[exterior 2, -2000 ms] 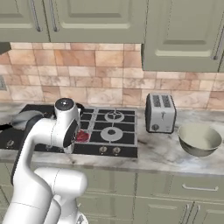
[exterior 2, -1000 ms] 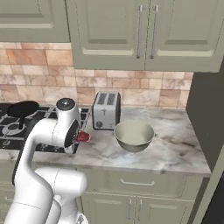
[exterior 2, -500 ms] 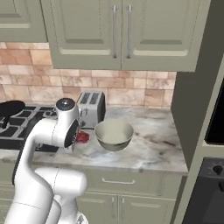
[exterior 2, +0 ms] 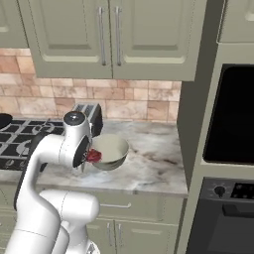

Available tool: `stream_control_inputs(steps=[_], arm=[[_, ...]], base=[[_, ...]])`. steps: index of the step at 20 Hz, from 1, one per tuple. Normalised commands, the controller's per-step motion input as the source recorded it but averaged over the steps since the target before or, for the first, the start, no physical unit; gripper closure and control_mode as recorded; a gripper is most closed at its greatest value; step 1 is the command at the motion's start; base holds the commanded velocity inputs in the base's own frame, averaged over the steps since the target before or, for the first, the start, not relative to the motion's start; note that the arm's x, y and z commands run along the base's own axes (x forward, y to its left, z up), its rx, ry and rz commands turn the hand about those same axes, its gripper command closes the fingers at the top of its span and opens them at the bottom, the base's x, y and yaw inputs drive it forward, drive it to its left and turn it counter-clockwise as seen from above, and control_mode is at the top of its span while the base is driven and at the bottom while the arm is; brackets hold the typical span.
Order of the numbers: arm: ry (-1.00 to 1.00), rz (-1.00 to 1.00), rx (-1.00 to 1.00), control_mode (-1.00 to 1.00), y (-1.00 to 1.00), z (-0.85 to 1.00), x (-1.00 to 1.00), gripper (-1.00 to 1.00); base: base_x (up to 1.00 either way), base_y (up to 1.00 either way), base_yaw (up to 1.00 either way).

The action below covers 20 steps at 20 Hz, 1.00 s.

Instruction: Place one of the steaks on the plate and the other in the bowl. Then place the bowl in the fridge.

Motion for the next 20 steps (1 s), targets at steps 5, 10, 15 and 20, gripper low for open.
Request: stream_control_inputs(steps=[5,10,15,20], arm=[[0.0,0.0,0.0,1.0,0.0,0.0,0.0,1.0],[0.0,0.0,0.0,1.0,0.0,0.0,0.0,1.0],[0.0,0.0,0.0,1.0,0.0,0.0,0.0,1.0],[0.0,0.0,0.0,1.0,0.0,0.0,0.0,1.0]], base=[[0.41,-0.27,0.0],[0.44,-0.19,0.0],[0.24,-0.28,0.0],[0.1,-0.22,0.0]])
